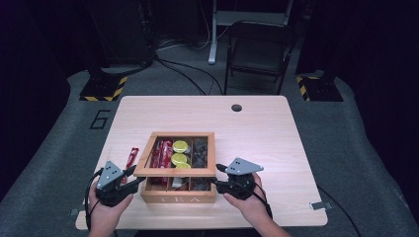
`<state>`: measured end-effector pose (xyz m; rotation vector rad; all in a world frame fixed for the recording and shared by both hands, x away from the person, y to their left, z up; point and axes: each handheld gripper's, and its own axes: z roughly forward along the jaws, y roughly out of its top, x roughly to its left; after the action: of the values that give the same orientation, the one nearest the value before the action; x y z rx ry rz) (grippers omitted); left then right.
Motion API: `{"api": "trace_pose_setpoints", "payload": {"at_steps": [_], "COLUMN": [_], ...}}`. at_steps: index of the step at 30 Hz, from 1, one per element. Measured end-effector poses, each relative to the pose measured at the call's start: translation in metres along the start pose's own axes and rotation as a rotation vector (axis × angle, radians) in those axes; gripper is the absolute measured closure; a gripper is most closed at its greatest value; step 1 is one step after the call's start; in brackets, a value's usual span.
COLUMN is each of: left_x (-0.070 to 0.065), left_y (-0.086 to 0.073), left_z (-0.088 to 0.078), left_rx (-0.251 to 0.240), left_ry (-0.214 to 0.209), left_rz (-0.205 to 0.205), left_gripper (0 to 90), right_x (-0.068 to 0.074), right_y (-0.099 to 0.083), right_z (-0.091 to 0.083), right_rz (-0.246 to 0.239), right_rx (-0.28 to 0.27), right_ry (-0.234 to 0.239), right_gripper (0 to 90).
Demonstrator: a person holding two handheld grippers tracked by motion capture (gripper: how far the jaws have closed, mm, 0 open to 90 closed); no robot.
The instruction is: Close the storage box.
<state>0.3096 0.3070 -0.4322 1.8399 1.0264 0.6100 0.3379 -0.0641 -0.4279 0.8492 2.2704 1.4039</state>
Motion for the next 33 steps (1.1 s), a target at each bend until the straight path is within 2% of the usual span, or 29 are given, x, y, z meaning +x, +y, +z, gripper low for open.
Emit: {"api": "trace_pose_setpoints", "payload": {"at_steps": [5, 12, 22, 28, 33], "left_x": [-0.001, -0.002, -0.003, -0.004, -0.004], "left_y": [-0.005, -0.011, -0.016, -0.023, -0.026], "left_z": [0.002, 0.007, 0.011, 0.016, 0.019], "left_rx": [0.001, 0.034, 0.046, 0.093, 0.13], "left_ry": [-0.013, -0.02, -0.02, -0.032, -0.03], "left_rz": [-0.015, -0.003, 0.006, 0.005, 0.026], "left_gripper": [58.8, 59.8, 59.8, 59.8, 59.2], "right_x": [0.001, 0.003, 0.005, 0.005, 0.006], "right_y": [-0.004, -0.011, -0.016, -0.023, -0.03], "right_z": [0.002, 0.008, 0.011, 0.018, 0.023], "right_rz": [0.008, -0.002, -0.021, -0.026, -0.02], "right_rx": [0.01, 0.035, 0.051, 0.087, 0.109], "right_ry": [0.001, 0.022, 0.029, 0.043, 0.049], "right_gripper": [50.8, 51.3, 51.0, 50.9, 50.8]}}
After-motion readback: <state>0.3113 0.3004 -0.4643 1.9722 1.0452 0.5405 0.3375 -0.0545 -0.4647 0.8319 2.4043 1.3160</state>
